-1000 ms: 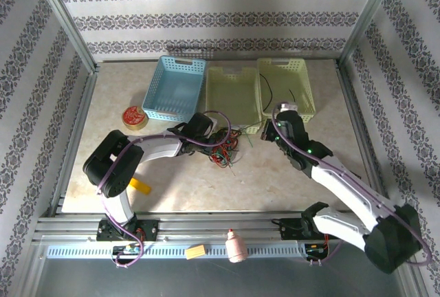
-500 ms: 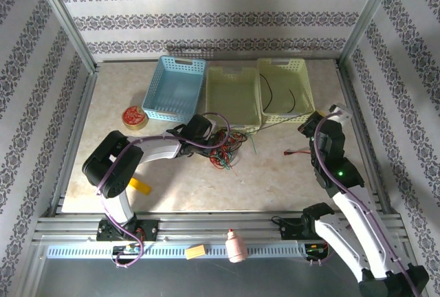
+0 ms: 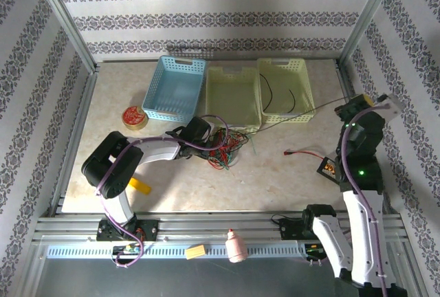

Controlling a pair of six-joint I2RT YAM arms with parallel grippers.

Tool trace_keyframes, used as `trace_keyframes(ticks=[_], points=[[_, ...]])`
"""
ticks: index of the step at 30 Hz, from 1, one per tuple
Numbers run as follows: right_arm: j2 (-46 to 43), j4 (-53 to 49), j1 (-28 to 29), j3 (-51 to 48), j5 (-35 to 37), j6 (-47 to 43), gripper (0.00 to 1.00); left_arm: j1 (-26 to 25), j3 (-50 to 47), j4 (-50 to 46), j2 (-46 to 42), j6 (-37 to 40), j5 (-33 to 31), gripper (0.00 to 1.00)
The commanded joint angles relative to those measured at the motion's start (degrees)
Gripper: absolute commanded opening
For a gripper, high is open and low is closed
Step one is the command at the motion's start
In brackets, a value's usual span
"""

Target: Untangle the cables

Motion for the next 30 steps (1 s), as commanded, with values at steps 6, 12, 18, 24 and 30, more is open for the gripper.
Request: trace_keyframes(ticks=[6, 12, 18, 24, 30], points=[[4.55, 4.2, -20.33, 5.06, -19.97, 15.9, 0.0, -0.16, -1.71, -4.55, -0.64, 1.12, -2.79, 0.0], [7.89, 11.64, -30.97, 6.58, -34.14, 23.74, 0.0, -0.17, -1.99, -4.21, -0.77, 1.08, -2.66, 0.0], [13.21, 14.64, -20.16, 13.87, -44.9, 17.36, 0.0, -0.16, -1.57, -3.72, -0.44, 1.38, -1.85, 0.0], [20.24, 15.58, -3.92, 26.09, -45.42, 6.85, 0.0, -0.2, -0.92, -3.33, 0.64, 1.33, -1.08, 0.0], [30.94, 16.59, -0.64, 44.31, -41.28, 3.71, 0.0, -0.2, -0.87, -3.28, 1.2, 1.52, -0.74, 0.0]])
